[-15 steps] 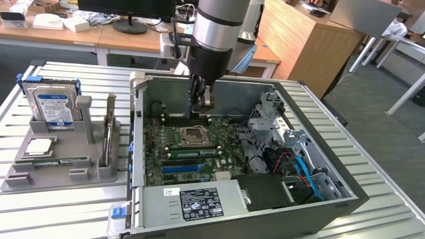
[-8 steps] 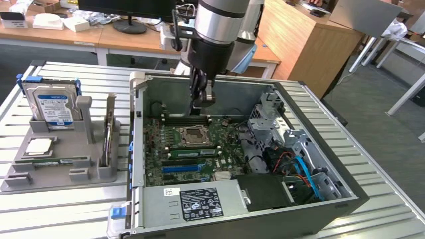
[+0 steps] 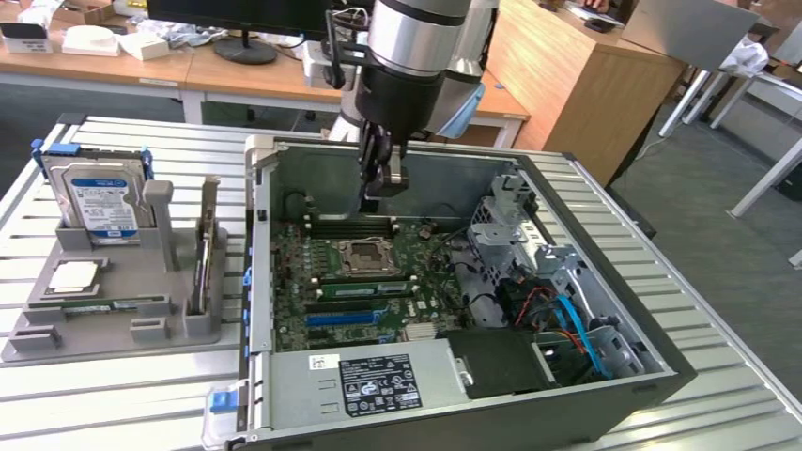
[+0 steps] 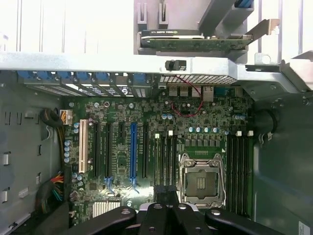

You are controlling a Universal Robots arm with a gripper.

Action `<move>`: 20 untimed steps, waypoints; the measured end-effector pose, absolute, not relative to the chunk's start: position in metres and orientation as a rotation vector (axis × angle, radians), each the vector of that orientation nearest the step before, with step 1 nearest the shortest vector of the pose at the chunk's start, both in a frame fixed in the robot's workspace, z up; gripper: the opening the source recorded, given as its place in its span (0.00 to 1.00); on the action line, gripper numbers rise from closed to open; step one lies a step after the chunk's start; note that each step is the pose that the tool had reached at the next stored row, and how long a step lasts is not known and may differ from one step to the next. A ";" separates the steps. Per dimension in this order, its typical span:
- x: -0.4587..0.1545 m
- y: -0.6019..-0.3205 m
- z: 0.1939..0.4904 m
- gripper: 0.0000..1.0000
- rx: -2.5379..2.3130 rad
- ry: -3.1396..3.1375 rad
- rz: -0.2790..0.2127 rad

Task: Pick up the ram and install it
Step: 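Press down the ram until it locks into place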

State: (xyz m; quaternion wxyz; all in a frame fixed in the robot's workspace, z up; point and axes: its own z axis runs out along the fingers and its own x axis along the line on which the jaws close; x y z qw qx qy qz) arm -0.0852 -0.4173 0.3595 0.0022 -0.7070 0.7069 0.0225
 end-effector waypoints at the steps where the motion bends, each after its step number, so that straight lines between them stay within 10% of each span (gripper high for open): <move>1: -0.085 -0.417 0.360 0.10 -2.218 2.218 0.071; 20: -0.066 -0.417 0.360 0.10 -2.218 2.218 0.071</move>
